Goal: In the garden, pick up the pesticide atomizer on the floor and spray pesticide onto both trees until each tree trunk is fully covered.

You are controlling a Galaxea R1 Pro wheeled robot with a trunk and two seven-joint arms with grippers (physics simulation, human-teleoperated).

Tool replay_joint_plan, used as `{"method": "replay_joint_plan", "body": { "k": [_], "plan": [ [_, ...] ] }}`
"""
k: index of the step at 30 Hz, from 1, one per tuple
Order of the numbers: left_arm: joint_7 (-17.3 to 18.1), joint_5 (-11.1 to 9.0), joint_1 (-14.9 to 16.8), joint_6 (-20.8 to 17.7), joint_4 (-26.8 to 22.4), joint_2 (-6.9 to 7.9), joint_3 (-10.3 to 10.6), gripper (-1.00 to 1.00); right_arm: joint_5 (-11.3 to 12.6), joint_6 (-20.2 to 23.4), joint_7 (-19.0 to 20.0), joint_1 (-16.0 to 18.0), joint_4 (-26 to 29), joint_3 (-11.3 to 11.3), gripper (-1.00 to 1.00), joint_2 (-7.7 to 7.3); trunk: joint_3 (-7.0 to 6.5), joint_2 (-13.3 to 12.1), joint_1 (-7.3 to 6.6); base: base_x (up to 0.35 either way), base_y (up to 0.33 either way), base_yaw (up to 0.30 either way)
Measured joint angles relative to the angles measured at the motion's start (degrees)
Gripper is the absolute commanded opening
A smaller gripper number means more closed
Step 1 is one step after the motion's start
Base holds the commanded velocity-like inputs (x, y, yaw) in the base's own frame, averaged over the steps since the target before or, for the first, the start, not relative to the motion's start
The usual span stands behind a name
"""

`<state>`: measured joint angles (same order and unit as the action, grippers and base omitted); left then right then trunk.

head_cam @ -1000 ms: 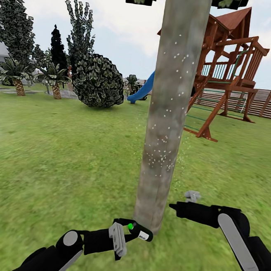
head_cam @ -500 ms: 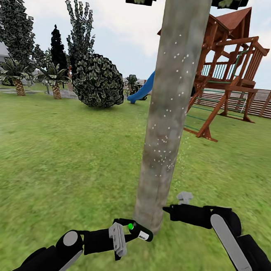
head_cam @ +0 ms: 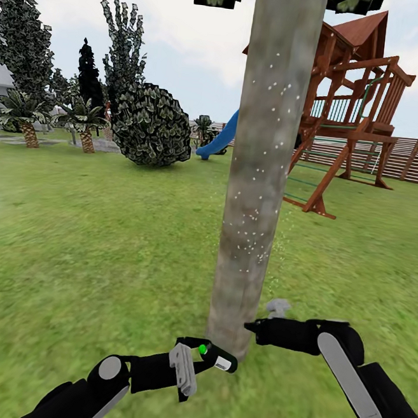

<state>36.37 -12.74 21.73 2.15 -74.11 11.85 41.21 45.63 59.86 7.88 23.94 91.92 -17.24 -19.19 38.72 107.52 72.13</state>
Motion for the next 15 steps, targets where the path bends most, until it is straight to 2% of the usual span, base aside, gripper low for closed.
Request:
{"method": "replay_joint_plan", "body": {
  "k": [6, 8, 9, 10, 12, 15],
  "plan": [
    [0.00, 0.21, 0.00, 0.00, 0.00, -0.18, 0.05, -1.00, -0.02, 0.00, 0.00, 0.00, 0.00, -0.54, -1.00, 0.15, 0.00, 0.00, 0.00, 0.000, 0.000, 0.000],
    [0.00, 2.47, 0.00, -0.10, 0.00, -0.26, -0.05, -1.00, 0.02, 0.00, 0.02, 0.03, 0.00, -0.61, -1.00, 0.12, 0.00, 0.00, 0.00, 0.000, 0.000, 0.000],
    [0.00, 2.89, 0.00, -0.10, 0.00, -0.31, -0.07, -1.00, 0.27, 0.00, 0.02, 0.10, 0.00, -0.66, -1.00, 0.10, 0.00, 0.00, 0.00, 0.000, 0.000, 0.000],
    [0.03, 3.18, 0.00, -0.09, 0.00, -0.49, -0.05, -1.00, 1.05, 0.00, 0.01, 0.45, 0.00, -0.73, -1.00, 0.01, 0.00, 0.00, 0.00, 0.000, 0.000, 0.000],
    [0.06, 3.55, 0.00, -0.08, 0.05, -0.71, -0.03, -1.00, 4.05, 0.01, 0.02, 1.10, 0.00, -2.28, -1.00, -0.31, 0.00, 0.00, 0.00, 0.000, 0.000, 0.000],
    [0.07, 3.59, 0.00, -0.08, 0.06, -0.73, -0.03, -1.00, 4.53, 0.01, 0.01, 1.18, 0.00, -2.64, -1.00, -0.36, 0.00, 0.00, 0.00, 0.000, 0.000, 0.000]
  ]
}}
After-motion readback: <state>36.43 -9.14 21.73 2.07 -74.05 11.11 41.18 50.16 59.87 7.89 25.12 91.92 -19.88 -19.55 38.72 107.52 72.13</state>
